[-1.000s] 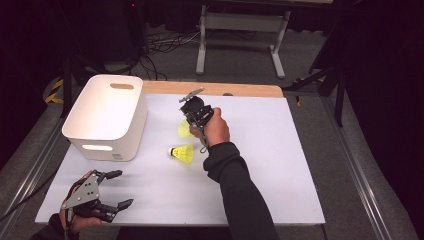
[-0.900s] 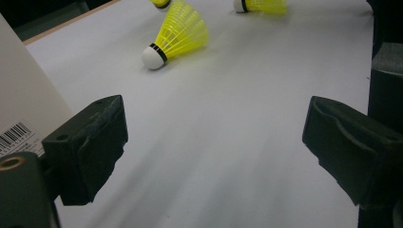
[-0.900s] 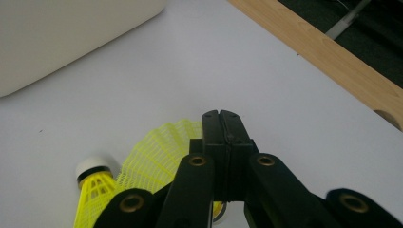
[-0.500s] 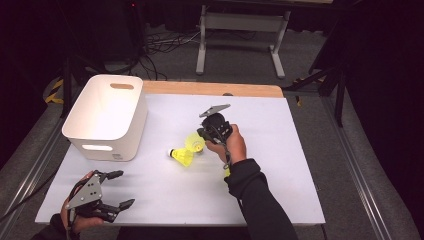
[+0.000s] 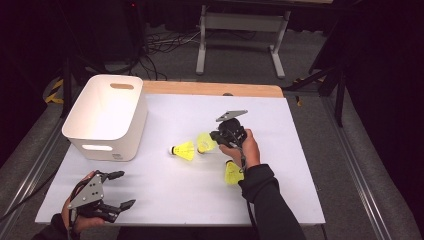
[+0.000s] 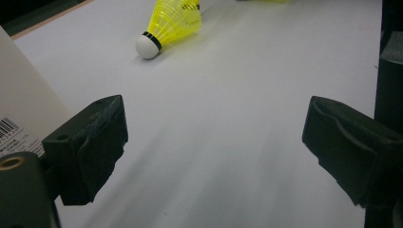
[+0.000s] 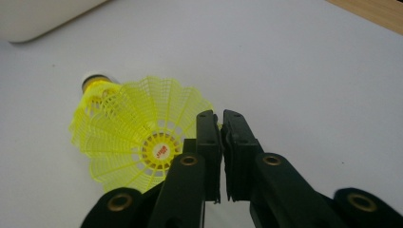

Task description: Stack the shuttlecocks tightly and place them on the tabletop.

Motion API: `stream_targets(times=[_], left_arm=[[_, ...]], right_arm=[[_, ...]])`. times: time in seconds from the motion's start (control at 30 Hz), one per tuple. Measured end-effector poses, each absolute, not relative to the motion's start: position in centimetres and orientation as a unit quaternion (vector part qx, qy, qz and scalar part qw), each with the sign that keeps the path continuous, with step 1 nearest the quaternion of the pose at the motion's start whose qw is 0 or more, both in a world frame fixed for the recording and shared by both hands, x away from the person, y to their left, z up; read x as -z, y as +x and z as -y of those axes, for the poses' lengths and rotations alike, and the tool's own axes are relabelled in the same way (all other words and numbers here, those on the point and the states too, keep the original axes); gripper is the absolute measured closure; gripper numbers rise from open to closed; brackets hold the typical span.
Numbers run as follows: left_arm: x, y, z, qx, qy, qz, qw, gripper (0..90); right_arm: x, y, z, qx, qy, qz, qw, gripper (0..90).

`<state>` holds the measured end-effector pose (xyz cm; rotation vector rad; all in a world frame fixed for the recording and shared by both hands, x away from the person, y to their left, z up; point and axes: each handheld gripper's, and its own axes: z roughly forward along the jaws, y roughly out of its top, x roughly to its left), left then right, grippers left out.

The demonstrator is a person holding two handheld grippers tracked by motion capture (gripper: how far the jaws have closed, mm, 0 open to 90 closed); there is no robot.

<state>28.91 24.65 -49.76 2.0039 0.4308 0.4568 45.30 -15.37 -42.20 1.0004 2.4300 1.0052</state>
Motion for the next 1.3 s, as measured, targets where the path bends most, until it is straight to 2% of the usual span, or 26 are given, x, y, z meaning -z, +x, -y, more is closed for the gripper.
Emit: stream_targets(times=[0.07,0.13,0.23,0.3,0.43,0.53,0.7,1.0,1.3], left_arm=[[49.8,28.9,-24.6,-0.189,0.829,-0.177,0.495,8.8],[49.8,29.0,-24.6,-0.189,0.83,-0.177,0.495,8.8],[49.8,29.0,-24.6,-0.189,0.83,-0.176,0.494,8.8],[49.9,29.0,-24.6,-0.186,0.83,-0.177,0.494,8.8],[49.9,29.0,-24.5,-0.185,0.832,-0.176,0.493,8.7],[49.9,29.0,-24.4,-0.186,0.833,-0.176,0.491,8.7],[49.9,29.0,-24.3,-0.186,0.834,-0.174,0.489,8.7],[50.0,29.0,-24.2,-0.183,0.835,-0.175,0.488,8.8],[50.0,29.0,-24.2,-0.184,0.835,-0.173,0.489,8.7]], right_arm=[[42.5,45.3,15.8,-0.346,0.344,-0.857,0.165,83.1],[42.9,45.4,16.0,-0.34,0.328,-0.865,0.17,77.9],[43.6,45.5,16.4,-0.334,0.323,-0.869,0.168,76.6],[44.3,45.6,16.9,-0.328,0.329,-0.87,0.164,70.7],[44.7,45.4,17.2,-0.322,0.328,-0.874,0.16,68.1],[45.1,45.2,17.6,-0.314,0.329,-0.876,0.162,60.9],[45.3,44.9,18.0,-0.31,0.328,-0.877,0.165,55.0],[44.3,43.7,19.2,-0.325,0.317,-0.875,0.167,49.7],[42.8,41.6,20.4,-0.351,0.298,-0.874,0.155,52.4]])
